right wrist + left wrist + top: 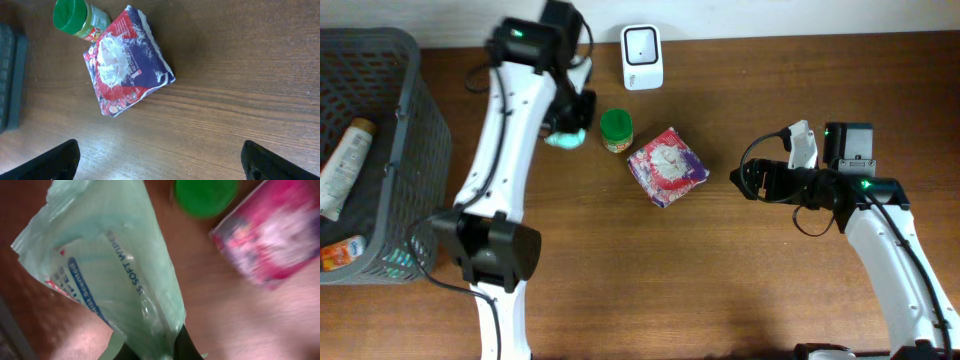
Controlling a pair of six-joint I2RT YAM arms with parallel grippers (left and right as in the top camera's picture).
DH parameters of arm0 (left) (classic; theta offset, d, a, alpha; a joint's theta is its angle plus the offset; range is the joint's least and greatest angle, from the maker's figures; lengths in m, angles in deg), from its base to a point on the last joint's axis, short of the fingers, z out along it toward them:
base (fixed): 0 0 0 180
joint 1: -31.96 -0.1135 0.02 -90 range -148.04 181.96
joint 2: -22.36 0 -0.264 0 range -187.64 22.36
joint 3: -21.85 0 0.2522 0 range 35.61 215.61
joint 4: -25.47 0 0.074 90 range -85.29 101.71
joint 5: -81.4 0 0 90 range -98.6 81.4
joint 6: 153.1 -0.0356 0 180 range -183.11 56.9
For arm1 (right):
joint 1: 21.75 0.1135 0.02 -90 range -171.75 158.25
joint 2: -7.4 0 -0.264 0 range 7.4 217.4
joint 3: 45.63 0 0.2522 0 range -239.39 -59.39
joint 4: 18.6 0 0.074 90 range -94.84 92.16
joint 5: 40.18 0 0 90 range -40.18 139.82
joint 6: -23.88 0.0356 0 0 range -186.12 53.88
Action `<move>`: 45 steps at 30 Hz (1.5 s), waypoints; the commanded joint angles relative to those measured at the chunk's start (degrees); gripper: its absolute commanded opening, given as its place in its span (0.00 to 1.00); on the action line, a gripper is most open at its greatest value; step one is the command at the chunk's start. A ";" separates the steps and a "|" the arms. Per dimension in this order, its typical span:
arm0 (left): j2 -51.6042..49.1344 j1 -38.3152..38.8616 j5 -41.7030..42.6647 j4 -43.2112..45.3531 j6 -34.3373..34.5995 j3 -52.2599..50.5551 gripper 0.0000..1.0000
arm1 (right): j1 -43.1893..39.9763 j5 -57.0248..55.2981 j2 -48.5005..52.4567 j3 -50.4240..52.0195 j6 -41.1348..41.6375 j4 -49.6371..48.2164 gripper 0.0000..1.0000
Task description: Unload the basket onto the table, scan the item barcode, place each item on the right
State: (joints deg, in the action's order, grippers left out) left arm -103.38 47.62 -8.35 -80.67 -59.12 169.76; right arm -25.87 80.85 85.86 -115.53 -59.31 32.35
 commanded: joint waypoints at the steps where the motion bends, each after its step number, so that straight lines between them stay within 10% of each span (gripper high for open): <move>1: 0.59 0.92 -1.07 7.26 -0.17 -15.32 0.00 | 0.39 -0.26 0.15 -0.52 -0.59 -0.13 0.98; 6: 0.59 1.14 9.84 18.80 3.43 -23.52 0.19 | 0.39 -0.26 0.15 -0.52 -0.57 -0.13 0.98; 10: 0.61 1.09 15.04 18.58 3.23 -20.96 0.77 | 0.39 -0.26 0.15 -0.52 -0.59 -0.13 0.98; 17: 0.63 -6.71 6.91 -4.15 2.21 22.27 0.99 | 0.39 -0.26 0.15 -0.52 -0.59 -0.13 0.98; 23: 11.41 -33.35 5.46 -4.35 6.82 32.83 0.99 | 0.39 -0.26 0.15 -0.52 -0.59 -0.13 0.98; 28: 11.54 -52.63 5.42 -4.33 20.33 21.70 0.99 | 0.39 -0.26 0.15 -0.52 -0.59 -0.13 0.98; 37: 11.52 -54.82 4.85 10.88 44.50 -23.91 0.99 | 0.39 -0.26 0.15 -0.52 -0.59 -0.13 0.98; 45: 11.43 -54.80 0.76 25.90 45.09 -46.66 0.80 | 0.39 -0.26 0.15 -0.52 -0.59 -0.13 0.98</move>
State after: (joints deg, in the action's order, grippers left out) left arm -92.49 -7.04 -4.11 -54.81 -15.40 126.17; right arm -25.87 80.87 86.01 -115.53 -59.29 32.26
